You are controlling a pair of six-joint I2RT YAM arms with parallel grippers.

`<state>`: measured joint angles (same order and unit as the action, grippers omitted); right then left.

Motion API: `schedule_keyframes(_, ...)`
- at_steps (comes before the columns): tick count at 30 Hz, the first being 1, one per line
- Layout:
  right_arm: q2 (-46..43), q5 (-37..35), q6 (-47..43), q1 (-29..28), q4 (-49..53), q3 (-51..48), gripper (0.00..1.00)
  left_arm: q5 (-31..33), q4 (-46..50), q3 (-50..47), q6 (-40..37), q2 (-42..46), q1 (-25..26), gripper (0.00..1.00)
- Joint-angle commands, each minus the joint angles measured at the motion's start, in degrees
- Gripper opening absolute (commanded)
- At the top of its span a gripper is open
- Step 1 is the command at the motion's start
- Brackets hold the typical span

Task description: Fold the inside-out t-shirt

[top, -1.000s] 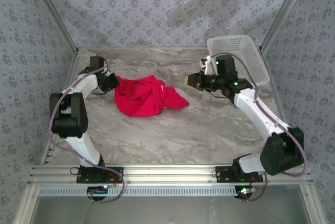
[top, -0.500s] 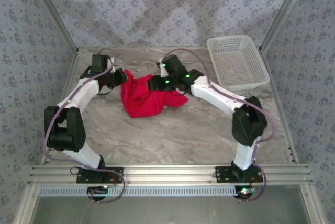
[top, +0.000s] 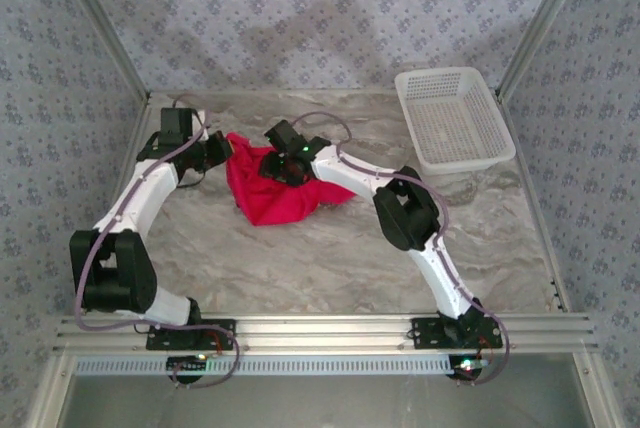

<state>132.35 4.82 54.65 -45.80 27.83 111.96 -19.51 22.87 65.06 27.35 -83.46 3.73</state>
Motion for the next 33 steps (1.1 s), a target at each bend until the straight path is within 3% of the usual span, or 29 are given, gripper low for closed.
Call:
schedule_keyframes(1, -0.16, -3.88, 5.08, 1.47, 1.85, 2.74, 0.19, -0.36, 1.21, -0.72, 0.90, 2.94, -0.87, 0.01)
schedule_keyframes(3, -2.48, -2.44, 3.14, 1.91, 2.44, 2.49, 0.00, -0.22, 1.20, -0.59, 0.88, 3.28, -1.10, 0.01)
schedule_keyframes(7, -12.46, 0.12, -1.66, 1.99, 3.39, -2.88, 0.00, 0.19, 1.56, 0.91, 0.16, 2.44, -1.27, 0.00)
schedule_keyframes(11, -27.79, 3.81, -3.57, 3.00, 1.70, -13.08, 0.00, 0.21, 1.46, 3.63, 0.20, 0.55, -1.30, 0.00)
schedule_keyframes(15, -41.78, 9.24, -2.44, 6.84, -0.10, -21.86, 0.00, -0.46, 1.23, 8.08, 0.24, -3.16, -1.14, 0.00)
schedule_keyframes(20, -53.11, 12.85, 0.27, 13.36, -0.68, -25.46, 0.00, -1.54, 4.37, 15.14, -1.56, -6.96, -0.66, 0.00)
schedule_keyframes(23, -56.26, 14.40, 0.81, 15.09, -0.75, -24.61, 0.00, -4.36, 6.68, 18.82, -0.90, -6.07, 1.44, 0.00)
schedule_keyframes(28, -57.07, 13.55, 0.49, 18.36, -0.97, -29.97, 0.00, -2.06, 5.09, 17.05, -1.49, -4.40, 5.99, 0.01)
schedule_keyframes(33, -48.67, 14.69, 1.73, 24.61, -6.31, -38.12, 0.00, 0.02, 8.80, 16.41, -3.90, -13.06, 6.34, 0.03)
